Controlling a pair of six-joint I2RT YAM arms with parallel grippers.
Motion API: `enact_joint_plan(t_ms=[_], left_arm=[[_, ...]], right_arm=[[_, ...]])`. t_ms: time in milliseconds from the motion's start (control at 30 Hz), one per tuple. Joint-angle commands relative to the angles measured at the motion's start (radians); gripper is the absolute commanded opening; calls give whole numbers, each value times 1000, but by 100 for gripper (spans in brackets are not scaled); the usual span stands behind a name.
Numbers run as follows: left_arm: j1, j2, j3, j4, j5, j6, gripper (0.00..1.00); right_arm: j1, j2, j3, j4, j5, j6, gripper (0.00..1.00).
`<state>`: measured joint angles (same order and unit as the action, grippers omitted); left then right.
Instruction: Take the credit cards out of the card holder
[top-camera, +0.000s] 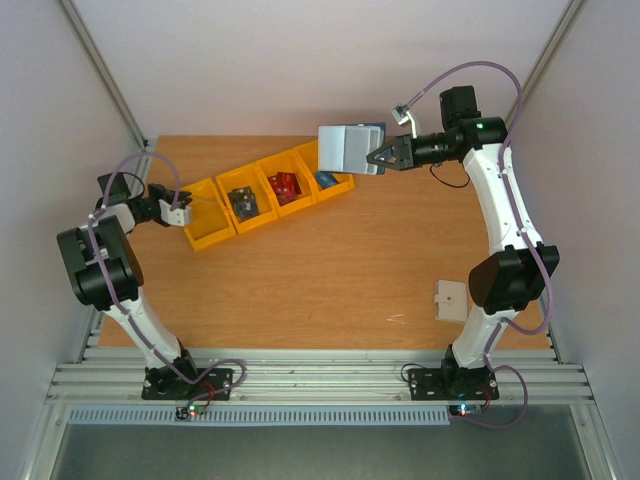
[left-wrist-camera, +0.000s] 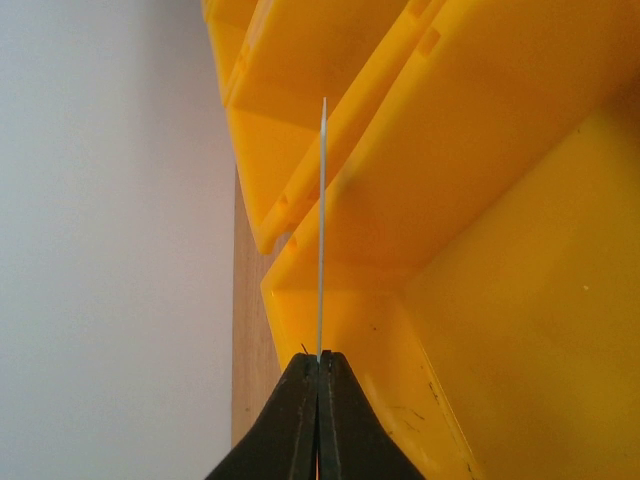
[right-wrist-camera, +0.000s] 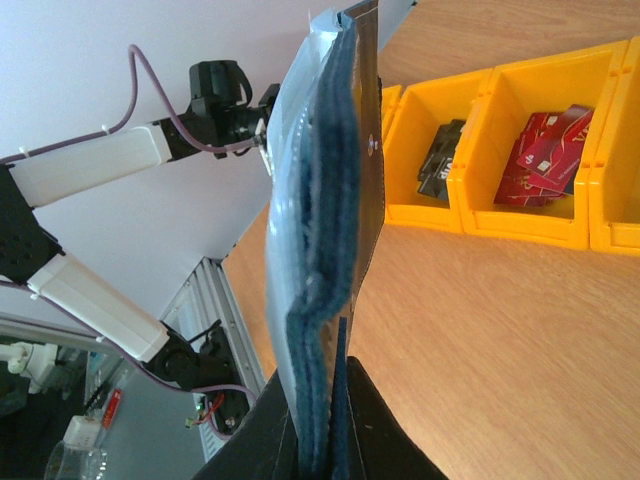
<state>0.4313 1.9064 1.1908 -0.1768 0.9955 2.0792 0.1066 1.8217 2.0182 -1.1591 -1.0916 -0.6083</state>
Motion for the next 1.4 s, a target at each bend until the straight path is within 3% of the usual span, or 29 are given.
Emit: enact_joint_plan(t_ms=[0, 133, 433, 633, 767, 800, 867, 967, 1100, 1133, 1200, 1367], left_arm=[[0, 8, 13, 42, 14, 619, 21], [1, 1, 10, 48, 8, 619, 30], [1, -41, -2, 58, 31, 618, 35], [-4, -135, -71, 103, 64, 573, 49], [-43, -274, -202, 375, 23, 264, 59], [-62, -314, -231, 420, -3, 106, 62], [-102, -421, -271, 407, -57, -82, 64], [-159, -613, -263, 105, -82, -286, 66], [-235, -756, -156, -347, -31, -552, 70], [-255, -780, -143, -407, -7, -690, 70], [-292, -831, -145, -369, 49, -930, 71], [-371, -934, -237, 43, 82, -1874, 77]], right_arm=[[-1, -36, 0, 15, -17, 7, 1], [-1, -39, 0, 13, -21, 5, 1], [-1, -42, -3, 16, -28, 1, 1], [2, -66, -3, 17, -13, 2, 1], [19, -97, -17, 21, -11, -6, 1], [29, -106, -24, 23, -11, -9, 1], [45, -124, -38, 25, -19, -17, 1], [67, -156, -68, 33, -32, -22, 1], [101, -207, -107, 54, -32, -14, 1], [110, -217, -116, 64, -34, -9, 1], [137, -234, -134, 83, -36, 4, 1], [215, -252, -151, 134, -23, 32, 1]])
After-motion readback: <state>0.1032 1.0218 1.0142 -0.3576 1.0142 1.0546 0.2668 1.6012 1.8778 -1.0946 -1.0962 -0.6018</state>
